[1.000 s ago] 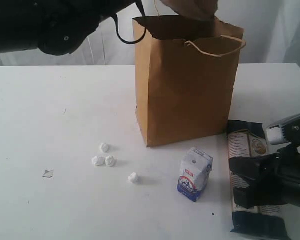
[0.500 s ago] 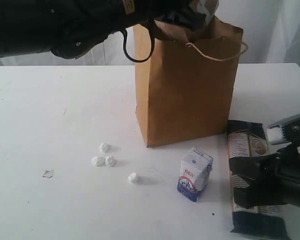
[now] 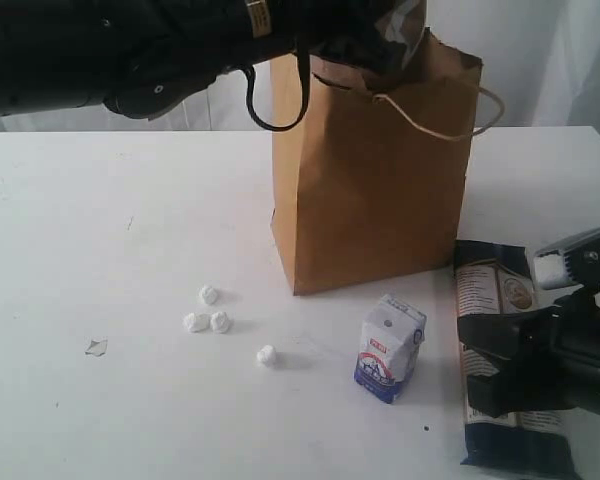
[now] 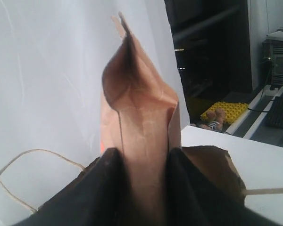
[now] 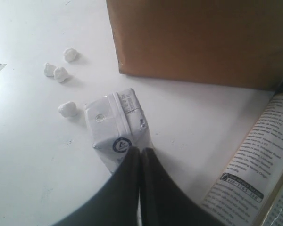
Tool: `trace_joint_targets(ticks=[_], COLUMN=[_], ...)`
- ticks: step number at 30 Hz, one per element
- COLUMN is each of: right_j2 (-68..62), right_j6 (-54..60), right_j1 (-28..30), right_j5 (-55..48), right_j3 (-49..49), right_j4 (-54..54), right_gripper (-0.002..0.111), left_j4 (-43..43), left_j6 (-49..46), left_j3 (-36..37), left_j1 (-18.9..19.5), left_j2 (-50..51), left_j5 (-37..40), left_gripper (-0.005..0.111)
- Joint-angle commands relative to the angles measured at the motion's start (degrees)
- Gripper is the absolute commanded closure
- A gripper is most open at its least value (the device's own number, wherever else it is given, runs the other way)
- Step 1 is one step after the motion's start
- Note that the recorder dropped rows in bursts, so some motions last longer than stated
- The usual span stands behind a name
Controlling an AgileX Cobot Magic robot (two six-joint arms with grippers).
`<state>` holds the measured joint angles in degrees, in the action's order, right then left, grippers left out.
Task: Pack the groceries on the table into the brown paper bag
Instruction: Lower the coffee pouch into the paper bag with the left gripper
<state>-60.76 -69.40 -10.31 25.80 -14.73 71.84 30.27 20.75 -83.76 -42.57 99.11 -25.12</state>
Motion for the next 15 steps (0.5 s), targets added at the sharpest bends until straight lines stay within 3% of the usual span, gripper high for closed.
trace_joint_targets(ticks=[1, 9, 12, 15], right_j2=[-0.19, -0.19, -0.19, -0.19], right_j6=[-0.23, -0.23, -0.23, -0.23], right_j1=[0.63, 0.63, 0.63, 0.63], right_j5=[0.61, 0.61, 1.4, 2.18], right_j3=[-0.02, -0.02, -0.02, -0.02], right_j4=[-0.09, -0.09, -0.09, -0.09], right_gripper=[0.108, 0.108, 0.108, 0.108], left_j4=[0.24, 0.24, 0.24, 0.24], left_j6=[0.22, 0.22, 0.22, 0.22], left_j3=[-1.04, -1.04, -1.04, -1.04], left_j1=[-0.16, -0.16, -0.16, -0.16], left_j2=[-1.18, -1.18, -1.18, -1.18], left_j5=[-1.21, 3.54, 6.33, 6.56], left_gripper=[0.107, 0.105, 0.094, 0.075])
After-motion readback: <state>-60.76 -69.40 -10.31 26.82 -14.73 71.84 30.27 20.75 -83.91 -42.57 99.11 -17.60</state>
